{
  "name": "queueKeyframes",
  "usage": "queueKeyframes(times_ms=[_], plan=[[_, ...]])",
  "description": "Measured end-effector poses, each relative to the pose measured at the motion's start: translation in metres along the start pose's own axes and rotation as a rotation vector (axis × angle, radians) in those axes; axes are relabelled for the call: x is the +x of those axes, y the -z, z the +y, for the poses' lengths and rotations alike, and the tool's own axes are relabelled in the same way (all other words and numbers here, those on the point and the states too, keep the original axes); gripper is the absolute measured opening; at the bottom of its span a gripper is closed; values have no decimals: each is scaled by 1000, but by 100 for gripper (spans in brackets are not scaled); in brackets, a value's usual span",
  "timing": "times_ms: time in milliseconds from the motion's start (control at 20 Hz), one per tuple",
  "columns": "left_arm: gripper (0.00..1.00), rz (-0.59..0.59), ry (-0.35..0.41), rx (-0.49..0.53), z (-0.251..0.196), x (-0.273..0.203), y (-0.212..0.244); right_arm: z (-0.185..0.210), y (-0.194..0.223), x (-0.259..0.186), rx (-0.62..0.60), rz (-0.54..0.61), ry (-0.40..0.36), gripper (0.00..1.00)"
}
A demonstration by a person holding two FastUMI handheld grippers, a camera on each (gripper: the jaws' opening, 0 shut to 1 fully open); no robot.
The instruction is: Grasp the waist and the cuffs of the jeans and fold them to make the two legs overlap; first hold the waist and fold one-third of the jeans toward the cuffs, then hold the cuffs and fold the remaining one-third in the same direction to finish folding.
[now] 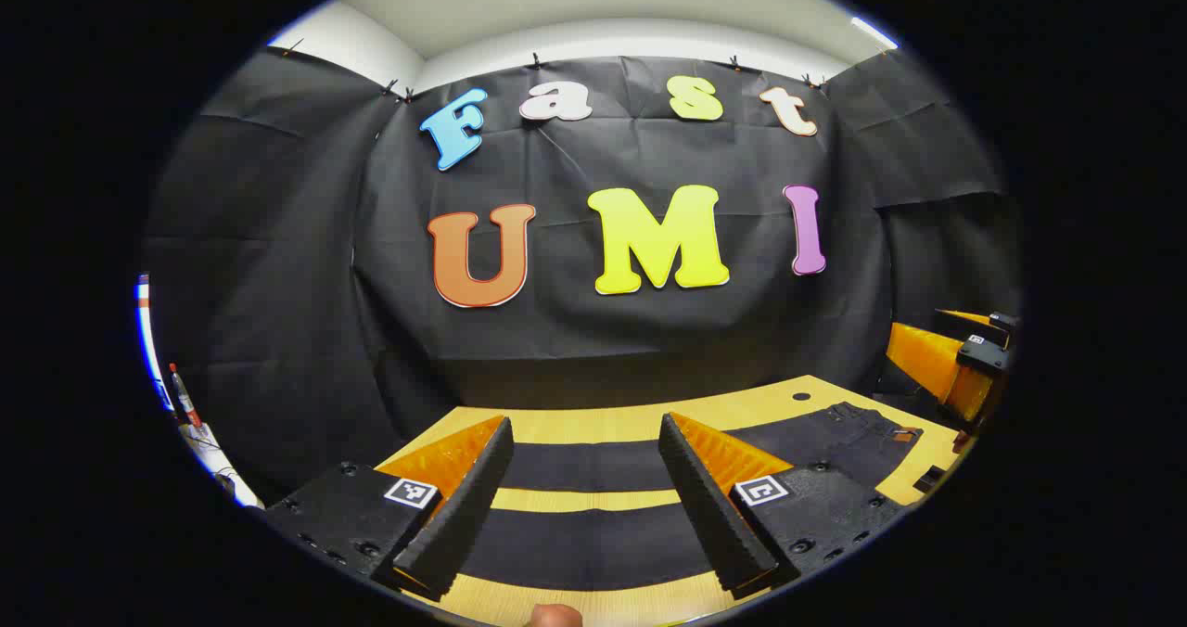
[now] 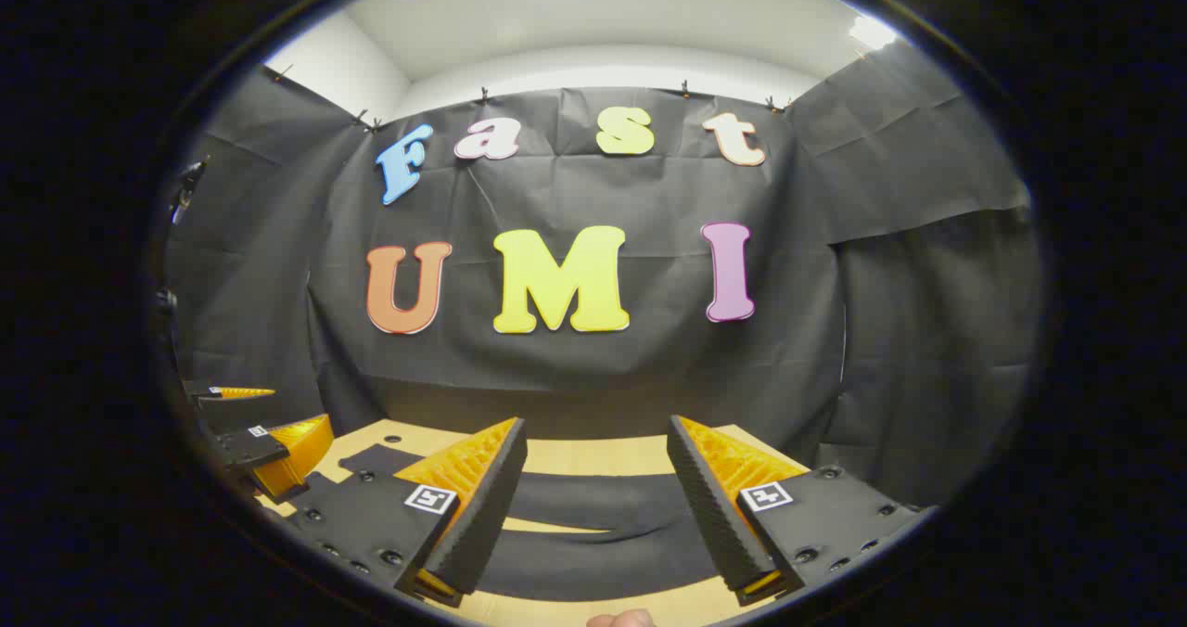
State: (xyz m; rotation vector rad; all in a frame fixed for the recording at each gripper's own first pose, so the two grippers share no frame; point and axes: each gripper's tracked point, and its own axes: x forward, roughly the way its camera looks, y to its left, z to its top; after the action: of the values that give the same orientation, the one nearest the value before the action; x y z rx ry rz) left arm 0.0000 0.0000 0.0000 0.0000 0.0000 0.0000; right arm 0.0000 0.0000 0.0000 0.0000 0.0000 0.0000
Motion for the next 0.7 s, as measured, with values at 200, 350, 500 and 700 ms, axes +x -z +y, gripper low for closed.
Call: queueKeyframes(times_ms=[200, 350, 500, 700], plan=[[94, 4, 1, 6, 1, 0, 1, 5, 2, 0, -9, 6, -14, 95], [100, 4, -3, 6, 1, 0, 0, 4, 4, 0, -20, 11, -15, 92], [100, 9, -5, 3, 2, 0, 1, 1, 5, 1, -21, 19, -14, 92], [100, 11, -7, 1, 2, 0, 1, -2, 9, 2, -19, 32, -8, 92]])
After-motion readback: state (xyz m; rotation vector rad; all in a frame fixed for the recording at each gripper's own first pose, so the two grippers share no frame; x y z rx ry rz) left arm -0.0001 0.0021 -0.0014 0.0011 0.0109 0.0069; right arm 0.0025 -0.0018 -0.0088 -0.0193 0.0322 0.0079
